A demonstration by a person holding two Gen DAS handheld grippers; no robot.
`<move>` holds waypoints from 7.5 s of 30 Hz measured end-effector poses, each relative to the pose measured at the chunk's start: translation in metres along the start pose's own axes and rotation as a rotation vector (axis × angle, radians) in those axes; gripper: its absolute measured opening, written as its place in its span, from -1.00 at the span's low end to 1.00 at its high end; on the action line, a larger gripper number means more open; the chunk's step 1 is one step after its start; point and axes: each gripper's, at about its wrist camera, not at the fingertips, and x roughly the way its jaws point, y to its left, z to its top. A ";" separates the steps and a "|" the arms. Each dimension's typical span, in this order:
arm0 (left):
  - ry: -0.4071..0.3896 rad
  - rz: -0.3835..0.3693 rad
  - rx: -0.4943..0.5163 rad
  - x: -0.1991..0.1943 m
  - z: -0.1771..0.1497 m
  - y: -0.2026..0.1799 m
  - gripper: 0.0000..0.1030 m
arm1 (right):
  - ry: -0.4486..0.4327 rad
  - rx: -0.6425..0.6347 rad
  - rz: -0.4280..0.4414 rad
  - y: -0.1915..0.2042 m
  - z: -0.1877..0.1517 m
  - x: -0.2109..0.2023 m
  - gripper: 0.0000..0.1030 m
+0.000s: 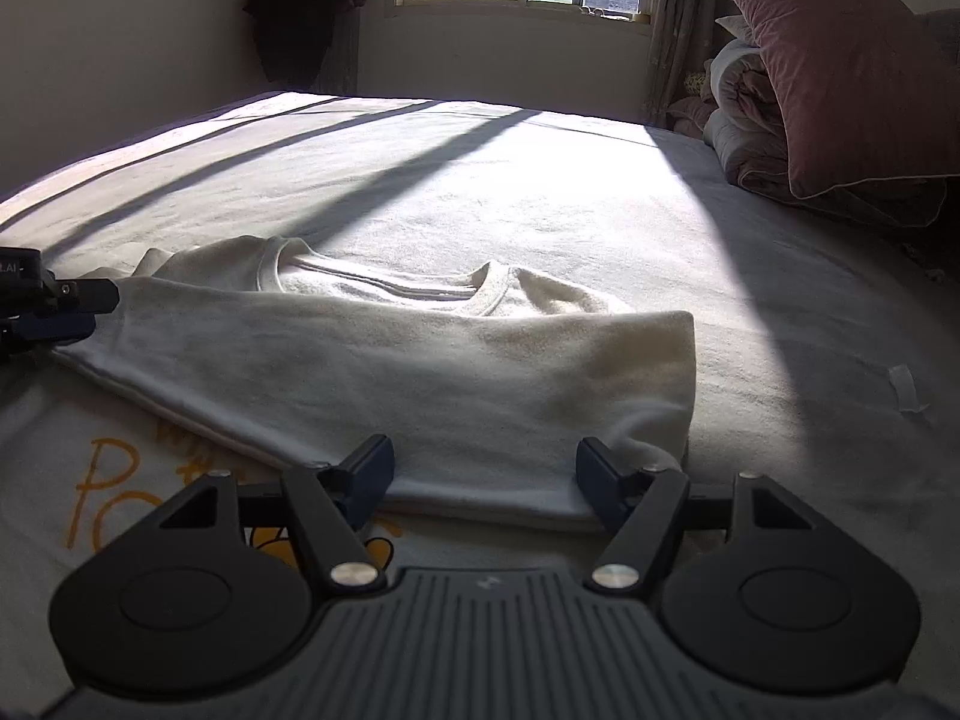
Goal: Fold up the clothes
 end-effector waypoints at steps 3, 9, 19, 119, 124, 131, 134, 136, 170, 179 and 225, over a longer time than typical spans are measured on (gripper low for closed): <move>-0.023 0.039 -0.010 -0.006 0.004 -0.004 -0.11 | -0.019 -0.007 -0.001 0.001 0.000 -0.002 0.39; -0.089 0.186 0.005 -0.029 0.016 -0.003 0.37 | -0.054 0.029 0.048 -0.003 0.000 -0.008 0.57; -0.212 0.470 -0.132 -0.080 0.028 0.050 0.48 | -0.065 0.059 0.082 -0.004 0.002 -0.010 0.61; 0.141 -0.472 -0.194 0.017 -0.005 0.007 -0.24 | -0.120 0.126 0.308 0.041 0.041 -0.028 0.45; 0.172 -0.492 -0.287 0.025 -0.008 0.013 -0.24 | -0.144 0.126 0.348 0.043 0.037 -0.024 0.36; 0.160 -0.556 -0.346 0.027 -0.009 0.013 -0.21 | -0.194 0.058 0.400 0.051 0.024 -0.026 0.36; 0.178 -0.552 -0.291 0.028 -0.010 0.003 -0.21 | -0.219 0.013 0.411 0.058 0.020 -0.027 0.36; 0.183 -0.554 -0.258 0.028 -0.011 -0.003 -0.21 | -0.238 -0.042 0.401 0.068 0.017 -0.027 0.36; 0.106 -0.552 -0.211 0.018 -0.006 0.005 -0.06 | -0.136 -0.054 0.329 0.084 0.012 -0.019 0.13; 0.115 -0.561 -0.192 0.017 -0.007 0.003 -0.06 | -0.238 -0.162 0.310 0.095 0.004 -0.030 -0.09; 0.088 -0.459 -0.166 0.008 -0.008 0.012 -0.01 | -0.186 0.104 0.229 0.047 0.022 -0.003 -0.71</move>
